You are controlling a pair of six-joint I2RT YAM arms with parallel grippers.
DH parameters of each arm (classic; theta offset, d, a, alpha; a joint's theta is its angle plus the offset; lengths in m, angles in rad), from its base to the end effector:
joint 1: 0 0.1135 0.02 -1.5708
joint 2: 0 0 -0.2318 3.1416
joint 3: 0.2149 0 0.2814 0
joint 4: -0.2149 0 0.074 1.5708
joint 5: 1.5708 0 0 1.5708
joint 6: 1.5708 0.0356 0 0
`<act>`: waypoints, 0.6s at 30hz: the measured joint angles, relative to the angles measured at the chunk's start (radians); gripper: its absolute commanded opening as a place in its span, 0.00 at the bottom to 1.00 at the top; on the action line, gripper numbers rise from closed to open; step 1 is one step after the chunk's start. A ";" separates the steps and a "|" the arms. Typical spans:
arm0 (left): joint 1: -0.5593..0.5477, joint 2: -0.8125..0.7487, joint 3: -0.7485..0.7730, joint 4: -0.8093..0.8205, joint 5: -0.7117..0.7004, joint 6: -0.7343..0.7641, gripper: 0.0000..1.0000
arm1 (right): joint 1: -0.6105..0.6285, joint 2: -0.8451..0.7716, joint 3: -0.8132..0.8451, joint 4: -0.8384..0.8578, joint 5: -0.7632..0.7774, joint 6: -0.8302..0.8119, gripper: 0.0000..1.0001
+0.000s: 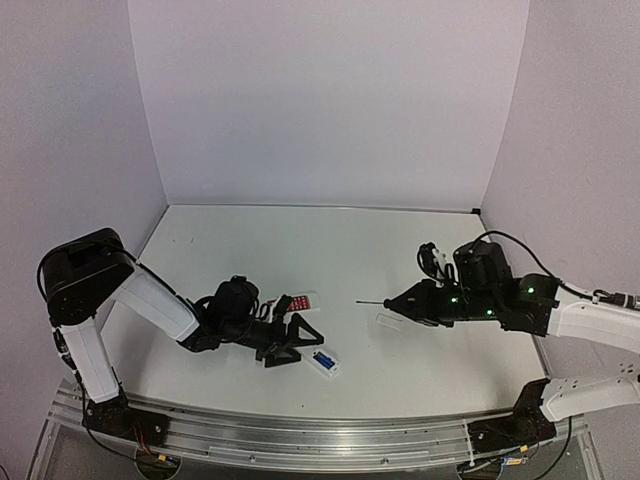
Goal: Unload the batteries from the remote control
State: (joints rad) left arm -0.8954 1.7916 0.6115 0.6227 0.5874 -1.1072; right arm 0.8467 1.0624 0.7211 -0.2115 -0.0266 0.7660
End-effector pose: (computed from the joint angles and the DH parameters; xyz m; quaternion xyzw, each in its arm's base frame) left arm 0.1840 -0.2612 0.0535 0.0512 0.8471 -0.5277 0.0373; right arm 0.1845 0.2101 0.2230 -0.0417 0.8722 0.3597 0.3289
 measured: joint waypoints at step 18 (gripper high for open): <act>0.000 0.284 0.458 -0.198 0.090 0.228 1.00 | 0.000 -0.021 -0.006 -0.146 0.029 -0.045 0.00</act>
State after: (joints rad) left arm -0.8955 2.0759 1.0697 0.4251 0.6770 -0.8792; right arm 0.8467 1.0411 0.7155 -0.3574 0.0024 0.7213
